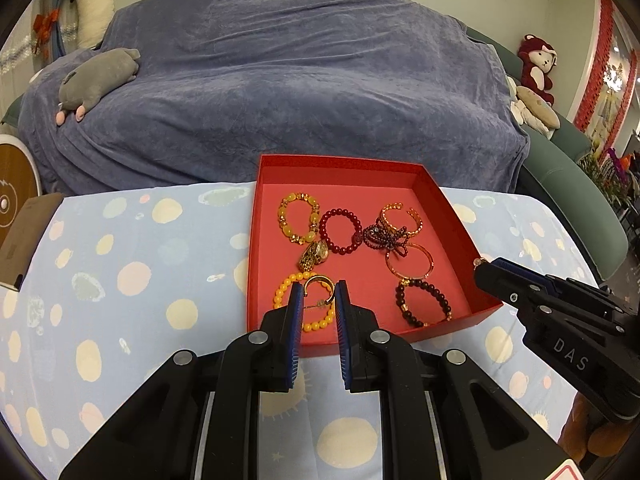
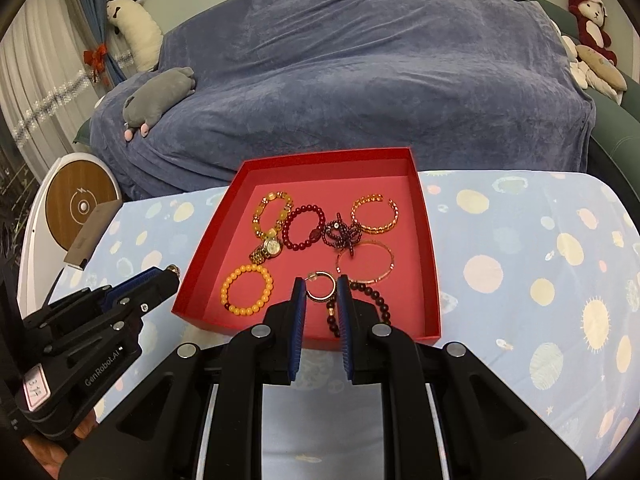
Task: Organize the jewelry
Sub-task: 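Carry both gold hoop earrings into the red box and open both tools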
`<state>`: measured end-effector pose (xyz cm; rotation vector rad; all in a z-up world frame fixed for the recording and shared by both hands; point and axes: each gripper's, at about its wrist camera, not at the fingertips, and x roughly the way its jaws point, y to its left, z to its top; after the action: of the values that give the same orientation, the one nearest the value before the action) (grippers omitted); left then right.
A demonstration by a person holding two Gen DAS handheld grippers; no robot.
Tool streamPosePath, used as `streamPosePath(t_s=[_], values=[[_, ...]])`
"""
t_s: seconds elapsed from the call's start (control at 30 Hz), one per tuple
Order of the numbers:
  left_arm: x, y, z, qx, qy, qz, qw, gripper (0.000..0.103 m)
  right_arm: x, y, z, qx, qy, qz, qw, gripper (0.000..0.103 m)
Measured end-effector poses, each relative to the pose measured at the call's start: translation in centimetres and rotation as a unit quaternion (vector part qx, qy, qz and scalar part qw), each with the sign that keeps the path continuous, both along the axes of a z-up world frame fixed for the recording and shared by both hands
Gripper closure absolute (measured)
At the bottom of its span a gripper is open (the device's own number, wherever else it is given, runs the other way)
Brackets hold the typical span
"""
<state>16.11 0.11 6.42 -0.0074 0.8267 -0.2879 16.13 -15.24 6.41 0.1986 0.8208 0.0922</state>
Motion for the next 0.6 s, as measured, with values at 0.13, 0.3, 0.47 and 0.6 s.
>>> streamPosePath(t_s=[0.13, 0.3, 0.47, 0.6], values=[[1.7, -0.5, -0.1, 0.001, -0.003, 0.000, 1.0000, 0.090, 1.7, -0.3, 0.1, 0.021, -0.004, -0.009, 1.000, 0.088], [3.9, -1.6, -1.0, 0.005, 0.001, -0.009, 0.9999, 0.090, 3.5, 0.1, -1.1, 0.022, 0.006, -0.009, 1.000, 0.088], [5.7, -2.5, -2.7, 0.008, 0.013, -0.021, 0.9997, 0.089, 5.4, 0.4, -3.2, 0.004, 0.024, -0.005, 1.000, 0.088], [6.8, -2.7, -4.2, 0.013, 0.022, -0.026, 0.9993, 0.089, 6.4, 0.6, -4.9, -0.004, 0.039, 0.001, 0.999, 0.088]])
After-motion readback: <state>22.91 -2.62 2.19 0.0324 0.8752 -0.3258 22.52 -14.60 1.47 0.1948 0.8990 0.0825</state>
